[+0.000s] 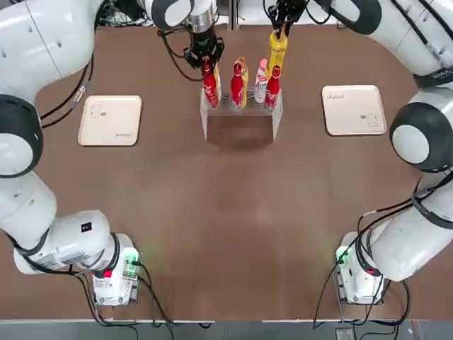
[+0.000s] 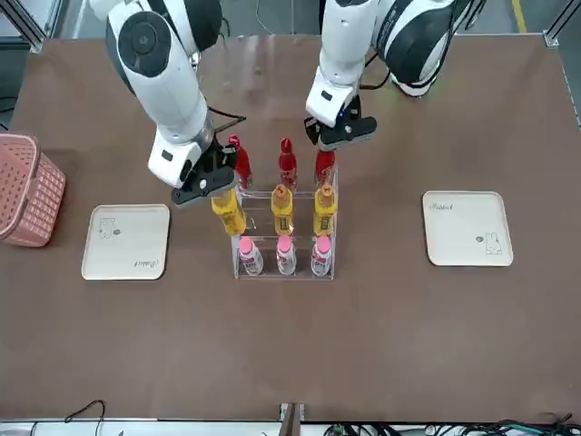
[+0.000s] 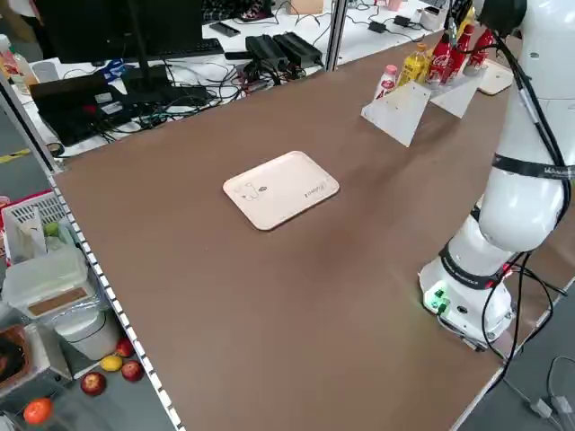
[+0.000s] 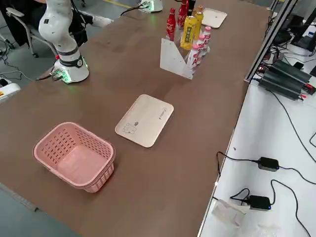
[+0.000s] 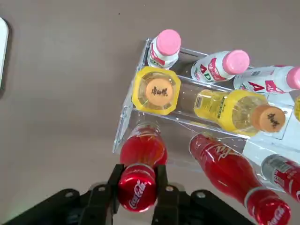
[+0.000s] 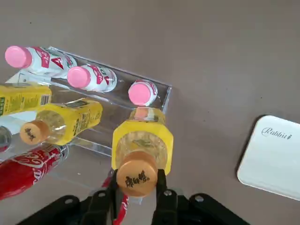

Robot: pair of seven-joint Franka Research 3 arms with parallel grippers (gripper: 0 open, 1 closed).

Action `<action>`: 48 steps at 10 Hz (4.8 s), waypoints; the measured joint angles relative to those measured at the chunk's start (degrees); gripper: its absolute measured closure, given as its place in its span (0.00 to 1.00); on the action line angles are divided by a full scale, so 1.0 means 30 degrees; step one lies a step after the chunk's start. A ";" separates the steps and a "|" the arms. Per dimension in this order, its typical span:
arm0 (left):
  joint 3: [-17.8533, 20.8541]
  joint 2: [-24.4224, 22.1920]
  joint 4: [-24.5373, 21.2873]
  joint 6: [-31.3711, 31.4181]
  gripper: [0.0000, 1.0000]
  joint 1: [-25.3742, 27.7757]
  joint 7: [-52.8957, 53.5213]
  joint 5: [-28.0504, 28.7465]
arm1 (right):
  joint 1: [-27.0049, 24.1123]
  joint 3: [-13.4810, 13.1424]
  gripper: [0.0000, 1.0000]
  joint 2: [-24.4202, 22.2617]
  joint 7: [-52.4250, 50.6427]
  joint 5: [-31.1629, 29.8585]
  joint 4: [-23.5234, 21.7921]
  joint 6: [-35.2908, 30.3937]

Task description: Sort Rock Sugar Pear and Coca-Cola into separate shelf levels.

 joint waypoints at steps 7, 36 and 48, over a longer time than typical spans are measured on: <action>0.0016 0.0304 -0.0446 0.0600 0.66 -0.0507 -0.0937 0.0886 | 0.0166 0.0397 0.69 0.0227 0.1072 -0.0007 -0.1014 0.0780; 1.5088 -0.4305 0.4764 -0.5638 0.00 -0.0973 1.5435 -0.5627 | -0.4325 0.1311 0.05 -0.2298 0.2372 0.0564 -0.3367 0.2047; 1.9343 -0.5438 0.4732 -0.7275 0.00 -0.4309 2.0344 -0.6723 | -1.0838 -0.0410 0.00 -0.6276 -0.2028 0.0607 -0.3056 -0.2873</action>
